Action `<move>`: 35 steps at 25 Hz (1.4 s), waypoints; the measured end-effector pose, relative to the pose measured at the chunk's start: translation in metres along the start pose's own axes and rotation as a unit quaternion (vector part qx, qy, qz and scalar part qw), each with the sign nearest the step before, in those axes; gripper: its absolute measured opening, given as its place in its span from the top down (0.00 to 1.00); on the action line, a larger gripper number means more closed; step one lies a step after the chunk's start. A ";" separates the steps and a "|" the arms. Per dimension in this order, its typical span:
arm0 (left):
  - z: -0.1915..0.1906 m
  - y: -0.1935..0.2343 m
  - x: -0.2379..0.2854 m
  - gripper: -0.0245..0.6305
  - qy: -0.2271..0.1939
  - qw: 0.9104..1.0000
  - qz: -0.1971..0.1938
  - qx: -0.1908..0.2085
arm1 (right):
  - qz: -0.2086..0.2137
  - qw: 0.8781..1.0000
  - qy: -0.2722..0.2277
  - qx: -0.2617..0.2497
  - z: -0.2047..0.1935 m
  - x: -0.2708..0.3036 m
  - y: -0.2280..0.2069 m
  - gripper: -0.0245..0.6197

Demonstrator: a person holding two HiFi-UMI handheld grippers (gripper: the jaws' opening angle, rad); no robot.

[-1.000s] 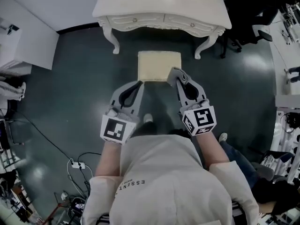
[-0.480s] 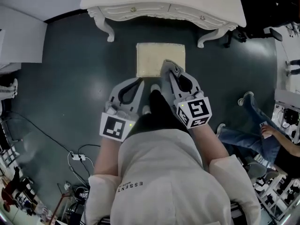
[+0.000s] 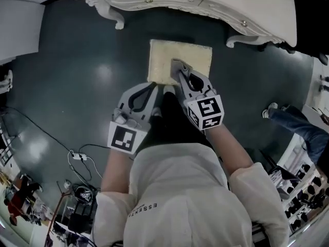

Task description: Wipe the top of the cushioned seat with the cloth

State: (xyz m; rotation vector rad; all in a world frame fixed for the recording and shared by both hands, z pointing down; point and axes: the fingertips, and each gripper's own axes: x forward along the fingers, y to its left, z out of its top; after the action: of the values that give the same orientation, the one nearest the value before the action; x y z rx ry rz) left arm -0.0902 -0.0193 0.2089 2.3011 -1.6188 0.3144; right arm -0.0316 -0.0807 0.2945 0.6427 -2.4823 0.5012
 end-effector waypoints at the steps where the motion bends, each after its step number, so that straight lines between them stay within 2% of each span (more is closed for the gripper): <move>1: -0.008 0.005 0.006 0.96 0.001 1.000 0.004 -0.009 | 0.003 1.000 0.013 0.002 -0.010 0.010 -0.005 0.92; 10: -0.089 0.061 0.028 0.96 0.007 0.997 0.017 -0.074 | 0.003 0.997 0.078 0.025 -0.074 0.120 -0.010 0.92; 17: -0.141 0.084 0.047 0.96 0.034 0.997 0.007 -0.062 | 0.008 0.995 0.094 0.033 -0.112 0.184 -0.018 0.92; 26: -0.196 0.118 0.065 0.96 0.009 0.997 -0.007 -0.072 | 0.004 0.990 0.140 0.034 -0.163 0.257 -0.023 0.92; 35: -0.216 0.124 0.073 0.96 0.010 0.996 -0.041 -0.073 | -0.022 0.983 0.179 0.039 -0.187 0.278 -0.032 0.92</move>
State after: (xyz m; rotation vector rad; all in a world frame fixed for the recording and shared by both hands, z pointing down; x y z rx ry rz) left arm -0.1828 -0.0412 0.4505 2.2388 -1.4805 0.1925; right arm -0.1503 -0.1145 0.6075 0.5794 -2.1139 0.6385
